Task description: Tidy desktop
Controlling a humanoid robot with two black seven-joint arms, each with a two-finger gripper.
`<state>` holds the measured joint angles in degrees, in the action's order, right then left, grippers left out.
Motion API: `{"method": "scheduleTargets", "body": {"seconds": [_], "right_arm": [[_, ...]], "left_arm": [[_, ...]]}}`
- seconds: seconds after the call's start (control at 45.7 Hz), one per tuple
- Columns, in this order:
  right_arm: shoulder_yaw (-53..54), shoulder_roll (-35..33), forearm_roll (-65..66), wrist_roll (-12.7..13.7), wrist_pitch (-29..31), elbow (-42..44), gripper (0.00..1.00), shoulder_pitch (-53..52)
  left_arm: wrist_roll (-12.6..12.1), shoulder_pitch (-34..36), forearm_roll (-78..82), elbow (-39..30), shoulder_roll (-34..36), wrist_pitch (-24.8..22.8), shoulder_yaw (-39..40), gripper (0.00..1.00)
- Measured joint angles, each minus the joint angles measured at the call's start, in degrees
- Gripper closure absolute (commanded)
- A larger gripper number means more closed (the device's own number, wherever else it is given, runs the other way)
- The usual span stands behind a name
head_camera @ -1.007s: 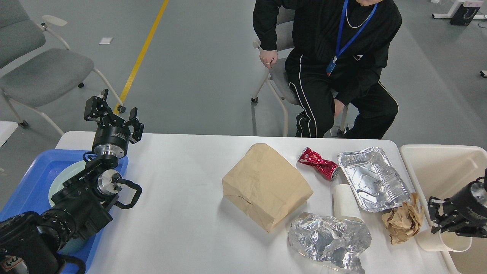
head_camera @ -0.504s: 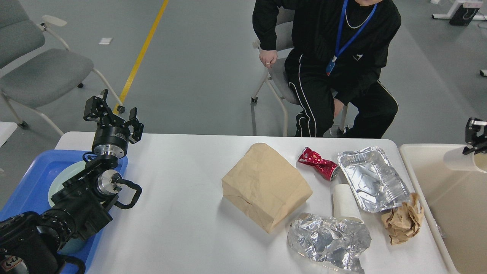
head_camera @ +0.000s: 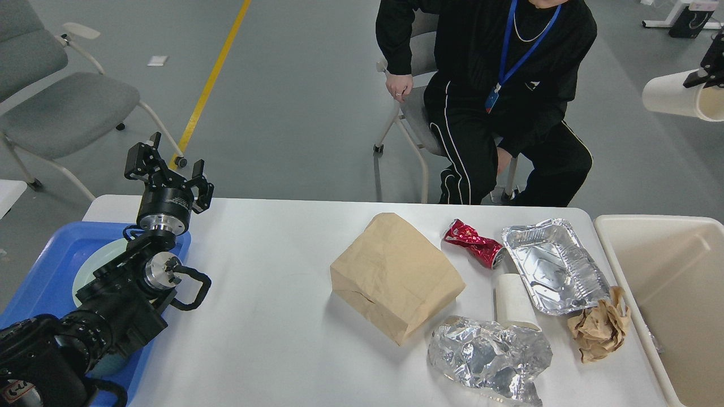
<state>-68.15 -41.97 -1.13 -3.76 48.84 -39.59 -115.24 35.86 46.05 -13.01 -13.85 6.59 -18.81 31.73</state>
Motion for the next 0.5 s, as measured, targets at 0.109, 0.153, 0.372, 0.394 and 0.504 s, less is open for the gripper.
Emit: {"method": "scheduleTargets", "body": {"seconds": [0.109, 0.153, 0.372, 0.394, 0.504], "right_arm": [[0.03, -1.50, 0.00, 0.05, -6.57, 0.95, 1.00, 4.80], [0.09, -2.02, -0.01, 0.04, -10.47, 1.52, 1.00, 8.01], [2.96, -2.63, -0.07, 0.00, -32.62, 3.36, 1.00, 28.74], [3.78, -2.63, -0.07, -0.01, -34.01, 3.42, 1.00, 30.99], [7.99, -2.51, -0.04, -0.05, -37.19, 3.89, 1.00, 39.92]], "left_arm": [[0.00, 0.00, 0.00, -0.04, 0.01, 0.00, 0.00, 0.04], [0.00, 0.00, 0.00, -0.03, 0.01, 0.00, 0.00, 0.04], [0.00, 0.00, 0.00, 0.00, 0.01, 0.00, 0.00, 0.04], [0.00, 0.00, 0.00, 0.00, 0.00, 0.00, 0.00, 0.04], [0.00, 0.00, 0.00, 0.00, 0.00, 0.00, 0.00, 0.04]]}}
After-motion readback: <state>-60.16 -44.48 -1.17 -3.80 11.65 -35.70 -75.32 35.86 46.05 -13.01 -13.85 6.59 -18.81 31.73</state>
